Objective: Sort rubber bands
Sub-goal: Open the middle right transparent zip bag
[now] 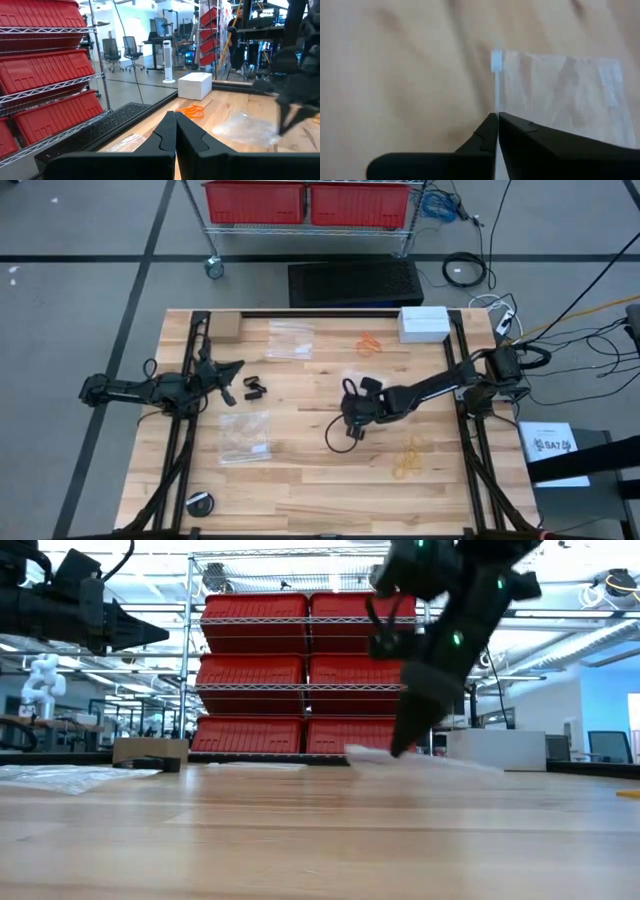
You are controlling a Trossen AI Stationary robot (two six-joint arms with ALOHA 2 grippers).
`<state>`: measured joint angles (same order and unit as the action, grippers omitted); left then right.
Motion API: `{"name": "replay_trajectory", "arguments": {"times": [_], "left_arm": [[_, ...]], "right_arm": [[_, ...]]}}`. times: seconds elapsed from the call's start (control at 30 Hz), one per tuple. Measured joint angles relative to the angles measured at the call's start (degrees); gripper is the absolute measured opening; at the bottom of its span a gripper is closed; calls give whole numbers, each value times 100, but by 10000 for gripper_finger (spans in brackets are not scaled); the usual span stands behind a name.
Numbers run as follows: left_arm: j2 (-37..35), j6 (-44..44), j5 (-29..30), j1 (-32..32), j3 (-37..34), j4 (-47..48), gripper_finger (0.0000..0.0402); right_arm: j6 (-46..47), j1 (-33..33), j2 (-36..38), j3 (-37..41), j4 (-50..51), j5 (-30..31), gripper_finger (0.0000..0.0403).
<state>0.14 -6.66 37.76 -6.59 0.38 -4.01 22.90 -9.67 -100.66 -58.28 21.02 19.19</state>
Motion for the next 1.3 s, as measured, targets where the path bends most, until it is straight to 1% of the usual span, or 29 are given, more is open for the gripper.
{"name": "replay_trajectory", "arguments": {"times": [0.1,0.17,0.3,0.47,0.57,0.8,0.93,1.03,1.13,1.23,1.3], "left_arm": [[0,-2,0,-2,-2,0,2],[0,-22,1,0,-1,0,2],[-2,-686,66,9,0,-12,2],[0,-729,56,7,0,-15,2],[0,-725,-147,7,-2,-40,2],[-2,-566,-199,11,0,-144,2],[4,-526,-645,26,0,-188,2],[63,-152,-973,24,0,-124,2],[110,-150,-935,24,-1,-107,2],[111,48,-627,24,0,-117,2],[118,82,-699,28,-1,-149,2]], "right_arm": [[-87,-98,11,-340,-18,-272,1],[-106,-169,11,-542,-14,-284,1],[-213,-282,13,-910,-35,-281,1],[-448,-312,13,-1124,2,-296,0],[-526,-227,13,-1141,33,-303,0],[-734,-29,13,-1141,29,-311,0],[-735,108,13,-1141,11,-529,0],[-778,102,13,-1141,-5,-578,0],[-781,71,13,-1141,-9,-596,0],[-825,44,13,-1141,-18,-591,0],[-861,24,13,-1141,-23,-591,0]]}}
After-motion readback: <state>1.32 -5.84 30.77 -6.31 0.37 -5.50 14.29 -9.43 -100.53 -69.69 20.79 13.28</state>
